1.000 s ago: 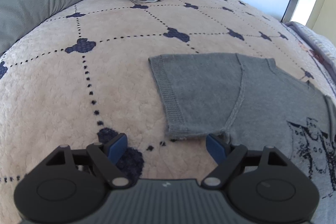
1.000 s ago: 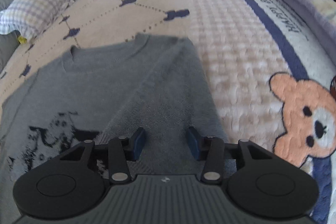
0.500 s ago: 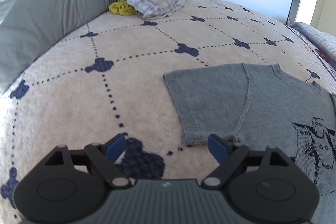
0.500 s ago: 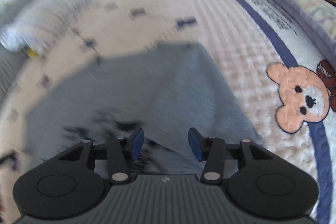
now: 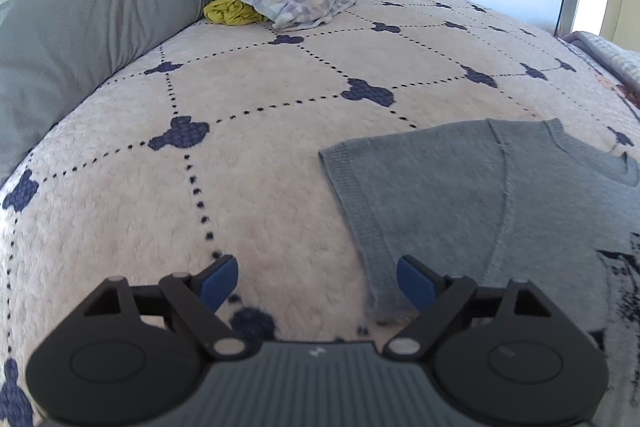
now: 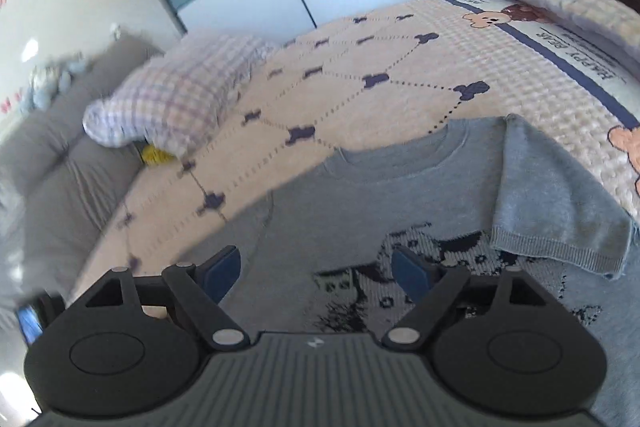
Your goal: Fold clothes
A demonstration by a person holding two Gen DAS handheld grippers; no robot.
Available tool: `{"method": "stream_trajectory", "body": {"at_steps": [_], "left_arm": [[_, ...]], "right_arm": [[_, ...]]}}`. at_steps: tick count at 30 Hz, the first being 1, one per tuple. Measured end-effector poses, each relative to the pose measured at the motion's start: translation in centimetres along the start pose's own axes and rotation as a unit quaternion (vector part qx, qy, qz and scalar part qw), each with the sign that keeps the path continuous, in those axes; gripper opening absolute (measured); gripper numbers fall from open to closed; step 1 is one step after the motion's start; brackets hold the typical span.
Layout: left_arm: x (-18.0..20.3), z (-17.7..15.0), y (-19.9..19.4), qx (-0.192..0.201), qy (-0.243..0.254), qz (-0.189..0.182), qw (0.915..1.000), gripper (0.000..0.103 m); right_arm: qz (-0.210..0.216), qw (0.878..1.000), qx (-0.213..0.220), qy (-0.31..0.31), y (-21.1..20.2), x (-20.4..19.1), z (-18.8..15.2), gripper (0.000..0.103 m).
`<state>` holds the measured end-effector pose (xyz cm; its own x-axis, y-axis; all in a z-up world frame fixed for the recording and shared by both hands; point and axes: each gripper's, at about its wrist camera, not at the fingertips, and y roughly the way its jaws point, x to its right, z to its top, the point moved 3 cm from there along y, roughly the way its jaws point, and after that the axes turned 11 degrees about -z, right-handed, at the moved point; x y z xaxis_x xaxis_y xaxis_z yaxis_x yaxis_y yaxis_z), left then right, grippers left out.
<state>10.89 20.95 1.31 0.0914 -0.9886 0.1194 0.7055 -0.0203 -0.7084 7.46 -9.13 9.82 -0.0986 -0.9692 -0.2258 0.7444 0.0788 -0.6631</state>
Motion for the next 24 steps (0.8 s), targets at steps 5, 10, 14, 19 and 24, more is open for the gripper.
{"method": "stream_trajectory", "body": {"at_steps": [5,10,14,19,24], "left_arm": [[-0.3,1.1,1.9,0.011,-0.007,0.007,0.9999,0.088],[-1.6,2.7,3.2,0.025,-0.042,0.0,0.9988,0.088],[-3.1,4.1,4.2,0.036,-0.084,-0.02,0.9956,0.088],[-2.0,5.2,6.3,0.044,-0.051,0.002,0.9977,0.082],[-1.5,5.6,6.7,0.063,-0.044,0.014,0.997,0.025]], "right_arm": [[-0.115,0.981,0.023,-0.157,1.5,-0.6,-2.4,0.085],[-0.145,0.987,0.019,-0.067,1.2,3.5,-1.2,0.085],[-0.129,0.991,-0.002,-0.02,1.6,4.8,-1.7,0.085],[-0.124,0.991,0.022,-0.042,0.8,3.5,-1.9,0.085],[-0.099,0.995,0.02,-0.021,0.6,4.0,-1.6,0.085]]}}
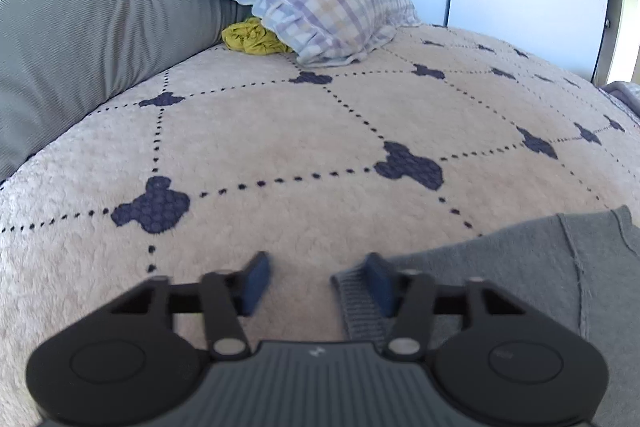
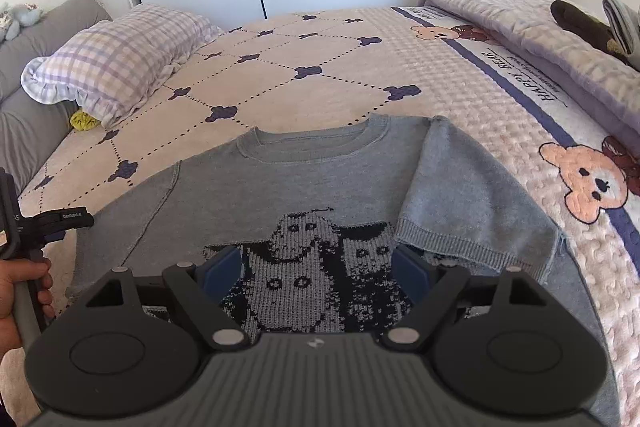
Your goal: Fold clothes
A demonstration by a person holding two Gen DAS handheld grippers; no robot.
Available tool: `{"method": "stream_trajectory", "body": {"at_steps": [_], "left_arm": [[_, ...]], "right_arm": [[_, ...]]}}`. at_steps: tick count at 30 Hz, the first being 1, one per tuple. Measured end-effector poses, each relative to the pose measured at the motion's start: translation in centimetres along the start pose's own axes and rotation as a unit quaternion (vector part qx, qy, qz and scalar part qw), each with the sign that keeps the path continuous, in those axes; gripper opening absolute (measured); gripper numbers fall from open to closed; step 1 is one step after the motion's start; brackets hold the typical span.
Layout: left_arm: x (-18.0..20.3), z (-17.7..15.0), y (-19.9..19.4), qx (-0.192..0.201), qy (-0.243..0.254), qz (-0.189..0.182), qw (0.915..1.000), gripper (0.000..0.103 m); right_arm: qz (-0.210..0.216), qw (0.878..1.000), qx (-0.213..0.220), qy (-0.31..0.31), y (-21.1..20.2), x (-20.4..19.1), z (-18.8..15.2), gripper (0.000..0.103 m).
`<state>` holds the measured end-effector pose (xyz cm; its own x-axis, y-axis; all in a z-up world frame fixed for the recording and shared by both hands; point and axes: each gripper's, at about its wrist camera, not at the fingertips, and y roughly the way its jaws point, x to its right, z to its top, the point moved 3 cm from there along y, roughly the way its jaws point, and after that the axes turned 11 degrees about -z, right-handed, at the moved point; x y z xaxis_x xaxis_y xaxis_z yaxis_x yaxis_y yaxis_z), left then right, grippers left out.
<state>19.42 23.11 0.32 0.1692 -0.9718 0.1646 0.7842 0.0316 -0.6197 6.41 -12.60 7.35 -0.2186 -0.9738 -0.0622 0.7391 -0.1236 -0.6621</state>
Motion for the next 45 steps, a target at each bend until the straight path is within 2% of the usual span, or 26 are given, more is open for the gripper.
{"method": "stream_trajectory", "body": {"at_steps": [1,2,5,7,12,16,18,21,24,27,31,34,35,37,40,42,44,45], "left_arm": [[0.1,0.1,-0.2,0.0,-0.006,-0.009,0.9999,0.008],[0.4,0.2,-0.5,0.004,-0.008,-0.006,0.9999,0.003],[1.7,0.3,-1.7,0.024,-0.005,-0.002,0.9997,0.003],[2.9,0.3,-2.4,0.036,0.001,-0.015,0.9992,0.003],[4.5,0.2,-3.6,0.045,-0.023,-0.054,0.9972,0.003],[4.0,0.5,-4.8,0.055,-0.062,-0.076,0.9936,0.003],[3.7,0.7,-5.4,0.06,-0.072,-0.077,0.9926,0.003],[3.9,0.8,-6.2,0.066,-0.06,-0.073,0.9934,0.003],[4.4,0.5,-6.3,0.053,-0.065,-0.082,0.9931,0.003],[6.5,0.0,-6.6,0.046,-0.065,-0.11,0.9908,0.003],[12.8,-1.7,-8.0,0.036,-0.02,-0.162,0.9859,0.003],[16.9,-3.7,-8.9,0.011,0.025,-0.204,0.9786,0.006],[17.5,-4.1,-9.2,0.006,0.038,-0.21,0.9769,0.01],[17.5,-4.6,-9.7,0.012,0.06,-0.202,0.9774,0.014],[15.7,-4.2,-10.1,0.025,0.07,-0.183,0.9802,0.016],[14.5,-4.2,-10.3,0.026,0.082,-0.175,0.9808,0.023],[13.7,-4.5,-10.3,0.021,0.099,-0.168,0.9806,0.035],[13.7,-4.8,-10.2,0.015,0.107,-0.172,0.9792,0.037]], "right_arm": [[0.001,1.0,0.001,0.004,-0.1,0.1,0.1,0.085],[0.002,1.0,0.001,0.008,-0.1,0.3,0.1,0.085],[0.008,1.0,0.003,0.02,-0.4,0.6,0.3,0.085],[0.017,0.999,0.001,0.028,-0.4,0.7,0.3,0.085],[0.026,0.999,0.004,0.039,-0.6,1.2,0.6,0.085],[0.026,0.998,-0.002,0.056,-0.4,2.0,0.6,0.085],[0.028,0.997,-0.002,0.066,-0.4,2.4,0.7,0.085],[0.034,0.997,-0.001,0.076,-0.5,2.9,0.8,0.085],[0.036,0.996,-0.001,0.082,-0.5,3.2,0.9,0.085],[0.037,0.995,-0.003,0.089,-0.4,3.4,0.8,0.085],[0.041,0.995,-0.005,0.092,-0.3,3.6,0.8,0.085],[0.039,0.995,-0.007,0.092,-0.2,3.8,0.7,0.085],[0.038,0.995,-0.007,0.092,-0.1,3.9,0.7,0.085],[0.033,0.995,-0.01,0.093,0.0,4.3,0.6,0.085],[0.028,0.994,-0.013,0.101,0.2,4.8,0.6,0.085],[0.032,0.994,-0.014,0.105,0.2,4.8,0.6,0.085],[0.042,0.994,-0.016,0.103,0.3,4.6,0.6,0.085],[0.047,0.993,-0.018,0.105,0.3,4.5,0.6,0.085]]}}
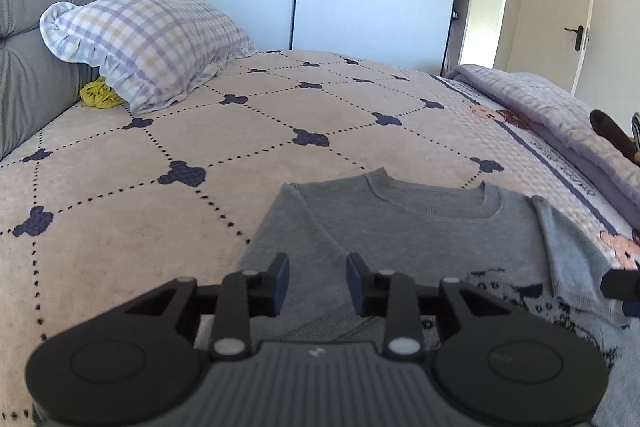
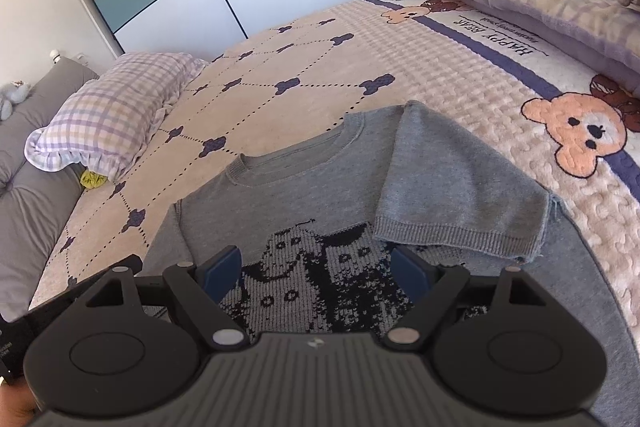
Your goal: Fold clothes
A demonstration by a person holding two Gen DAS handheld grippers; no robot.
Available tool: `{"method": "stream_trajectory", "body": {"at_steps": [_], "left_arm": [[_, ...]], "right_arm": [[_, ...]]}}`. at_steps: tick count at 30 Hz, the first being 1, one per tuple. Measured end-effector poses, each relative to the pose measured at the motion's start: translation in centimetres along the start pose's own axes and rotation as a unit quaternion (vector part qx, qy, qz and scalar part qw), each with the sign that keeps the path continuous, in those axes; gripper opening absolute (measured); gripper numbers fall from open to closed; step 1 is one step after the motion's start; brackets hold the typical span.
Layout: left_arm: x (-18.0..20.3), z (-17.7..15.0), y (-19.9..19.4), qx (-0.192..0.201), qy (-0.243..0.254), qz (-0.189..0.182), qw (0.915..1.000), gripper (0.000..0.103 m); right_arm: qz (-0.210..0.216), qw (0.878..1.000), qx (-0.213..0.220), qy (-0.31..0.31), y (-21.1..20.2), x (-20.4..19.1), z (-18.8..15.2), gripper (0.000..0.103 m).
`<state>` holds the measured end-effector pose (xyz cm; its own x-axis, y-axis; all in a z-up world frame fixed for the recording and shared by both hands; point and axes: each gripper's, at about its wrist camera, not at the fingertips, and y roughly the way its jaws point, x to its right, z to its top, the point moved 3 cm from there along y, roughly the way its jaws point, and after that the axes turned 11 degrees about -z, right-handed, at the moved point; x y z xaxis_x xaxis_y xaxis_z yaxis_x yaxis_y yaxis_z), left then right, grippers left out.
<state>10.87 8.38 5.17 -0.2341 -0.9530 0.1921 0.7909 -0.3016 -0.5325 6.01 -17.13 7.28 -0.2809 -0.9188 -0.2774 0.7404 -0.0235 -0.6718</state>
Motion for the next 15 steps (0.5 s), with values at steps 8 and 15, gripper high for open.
{"method": "stream_trajectory", "body": {"at_steps": [8,15], "left_arm": [[3.4,-1.3,3.6,-0.035,0.044,-0.015,0.9983,0.063],[2.1,-1.3,5.5,-0.05,-0.015,0.025,0.9983,0.006]], "right_arm": [[0.005,1.0,-0.007,-0.006,0.3,-0.4,-0.3,0.085],[0.003,1.0,-0.007,0.003,0.4,0.1,-0.2,0.085]]}}
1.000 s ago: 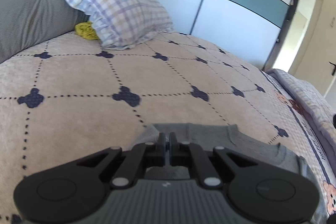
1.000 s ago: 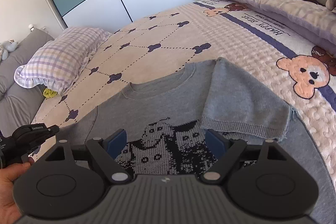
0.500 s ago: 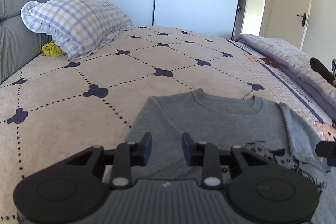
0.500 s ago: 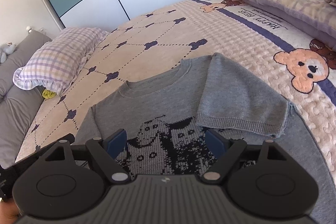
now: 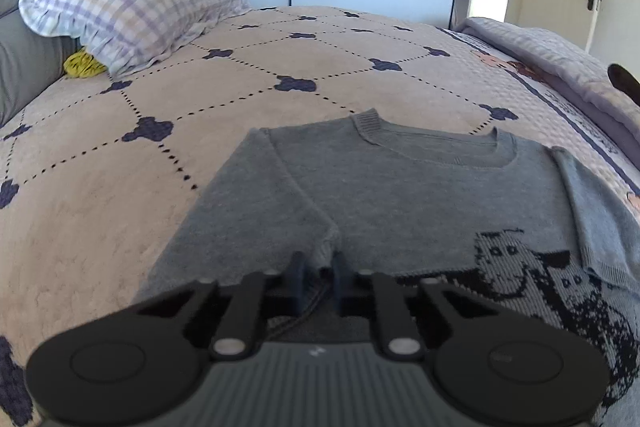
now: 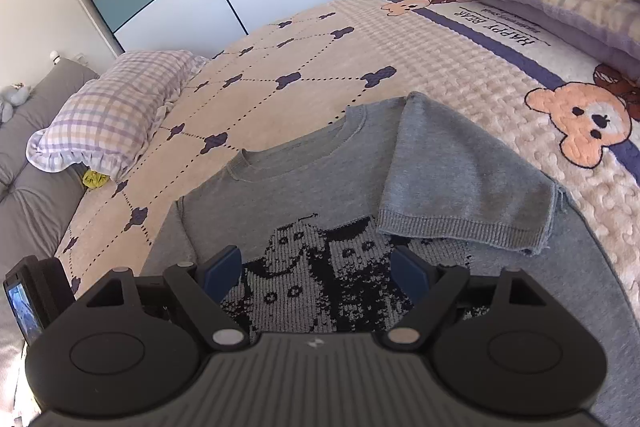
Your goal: Fold clothes
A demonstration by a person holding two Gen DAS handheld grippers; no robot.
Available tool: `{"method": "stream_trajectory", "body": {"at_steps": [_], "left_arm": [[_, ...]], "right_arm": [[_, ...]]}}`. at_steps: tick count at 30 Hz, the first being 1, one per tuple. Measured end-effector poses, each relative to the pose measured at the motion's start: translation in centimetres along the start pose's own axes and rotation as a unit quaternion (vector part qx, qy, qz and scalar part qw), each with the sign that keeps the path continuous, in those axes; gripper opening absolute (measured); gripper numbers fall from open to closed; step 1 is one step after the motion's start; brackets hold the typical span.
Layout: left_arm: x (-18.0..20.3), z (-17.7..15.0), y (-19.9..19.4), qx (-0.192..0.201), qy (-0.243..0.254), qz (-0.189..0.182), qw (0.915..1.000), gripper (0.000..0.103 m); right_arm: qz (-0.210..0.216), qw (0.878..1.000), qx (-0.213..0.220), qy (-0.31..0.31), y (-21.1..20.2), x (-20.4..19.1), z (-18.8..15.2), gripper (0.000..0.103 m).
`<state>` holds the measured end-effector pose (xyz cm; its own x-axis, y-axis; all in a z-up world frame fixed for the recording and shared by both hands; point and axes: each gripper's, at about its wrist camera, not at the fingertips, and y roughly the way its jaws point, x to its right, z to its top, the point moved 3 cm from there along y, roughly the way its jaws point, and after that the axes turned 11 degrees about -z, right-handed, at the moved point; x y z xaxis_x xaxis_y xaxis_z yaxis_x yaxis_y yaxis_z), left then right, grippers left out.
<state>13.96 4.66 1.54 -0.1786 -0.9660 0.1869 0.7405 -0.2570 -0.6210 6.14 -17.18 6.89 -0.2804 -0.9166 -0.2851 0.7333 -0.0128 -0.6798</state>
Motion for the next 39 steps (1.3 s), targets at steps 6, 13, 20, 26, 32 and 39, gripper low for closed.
{"method": "stream_trajectory", "body": {"at_steps": [6,13,20,26,32,39], "left_arm": [[-0.4,1.2,-1.6,0.035,-0.048,-0.021,0.998,0.006],[1.3,2.3,-1.3,0.052,-0.117,-0.091,0.9876,0.007],[0.1,1.1,-1.8,0.035,-0.146,-0.127,0.9805,0.031],[-4.5,1.6,-6.8,0.084,-0.148,-0.117,0.9784,0.038],[-5.8,-0.6,-8.6,0.067,-0.088,-0.075,0.991,0.03],[-4.6,-2.5,-9.8,0.072,-0.02,-0.114,0.9908,0.02]], "right_arm": [[0.003,1.0,-0.001,0.003,0.0,0.0,0.0,0.085],[0.009,1.0,-0.005,0.014,0.1,0.1,0.0,0.085],[0.015,0.999,-0.011,0.027,0.3,0.7,0.1,0.085],[0.022,0.999,-0.016,0.032,0.4,0.5,0.0,0.085],[0.027,0.999,-0.027,0.022,1.4,-0.1,-0.3,0.085],[0.072,0.996,-0.043,0.033,4.8,-2.7,0.0,0.084]]}}
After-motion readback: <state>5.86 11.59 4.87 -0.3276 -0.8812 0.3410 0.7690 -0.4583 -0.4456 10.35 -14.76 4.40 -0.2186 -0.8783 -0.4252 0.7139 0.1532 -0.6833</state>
